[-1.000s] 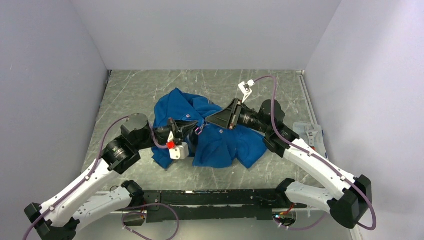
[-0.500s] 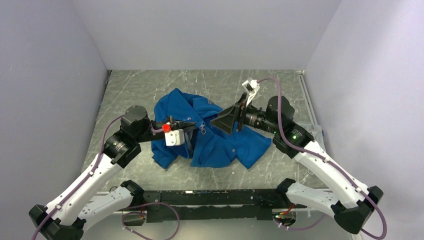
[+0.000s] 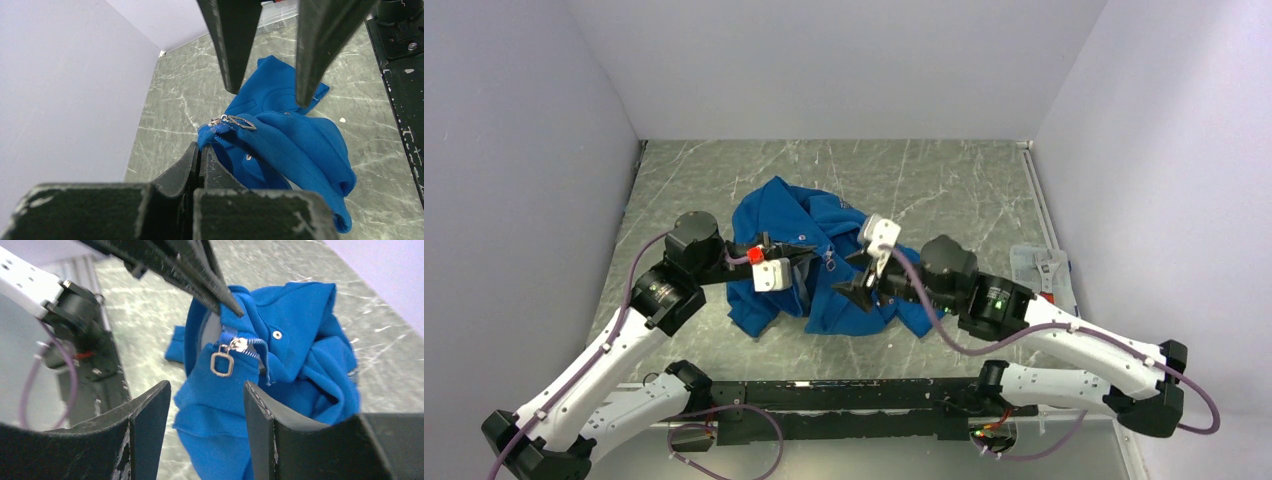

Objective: Zip up the jacket
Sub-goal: Zip the zipper on the jacket.

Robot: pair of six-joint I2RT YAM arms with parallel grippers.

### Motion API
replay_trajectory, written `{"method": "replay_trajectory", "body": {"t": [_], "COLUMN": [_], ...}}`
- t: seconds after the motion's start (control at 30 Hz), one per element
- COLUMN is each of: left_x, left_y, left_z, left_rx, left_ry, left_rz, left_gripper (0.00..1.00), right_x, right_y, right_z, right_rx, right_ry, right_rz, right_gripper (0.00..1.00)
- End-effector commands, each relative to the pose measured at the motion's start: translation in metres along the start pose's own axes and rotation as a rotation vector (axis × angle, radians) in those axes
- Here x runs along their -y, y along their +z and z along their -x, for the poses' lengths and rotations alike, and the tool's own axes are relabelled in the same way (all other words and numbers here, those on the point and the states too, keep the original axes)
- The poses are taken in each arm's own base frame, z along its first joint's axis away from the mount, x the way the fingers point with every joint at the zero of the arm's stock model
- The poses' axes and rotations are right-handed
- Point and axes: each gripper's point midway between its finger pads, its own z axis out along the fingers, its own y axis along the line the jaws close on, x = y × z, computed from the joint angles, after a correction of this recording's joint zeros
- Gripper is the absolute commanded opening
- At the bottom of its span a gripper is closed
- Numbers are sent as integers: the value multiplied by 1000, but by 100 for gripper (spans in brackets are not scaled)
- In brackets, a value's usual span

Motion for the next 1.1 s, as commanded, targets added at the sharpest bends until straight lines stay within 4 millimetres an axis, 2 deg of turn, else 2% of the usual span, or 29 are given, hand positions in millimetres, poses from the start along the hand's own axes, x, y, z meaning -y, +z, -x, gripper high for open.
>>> {"method": "replay_trajectory", "body": {"t": [0.0,0.2,0.5,0.77,1.07], "left_x": [-10,-12,-14,-16,-16], "left_y": [-5,-5,-5,-6,-7], "left_z": [23,25,25,25,26], "left_rx": [55,59,54,54,53], "left_ry": [46,48,51,57,67], "left_rz": [24,25,35,42,48], "left_gripper": [0,0,0,0,0], "right_x": [20,24,19,9,13], "right_y": [-2,5,15,26,29], "right_z": [-4,-5,0,-5,-4], "right_rx": [-13,4,64,58,71], "right_ry": [-212,-335,-366,-383,-343], "right_rz": [-178,-292,-338,-318,-362], "right_gripper": [58,54,42,42,41]}}
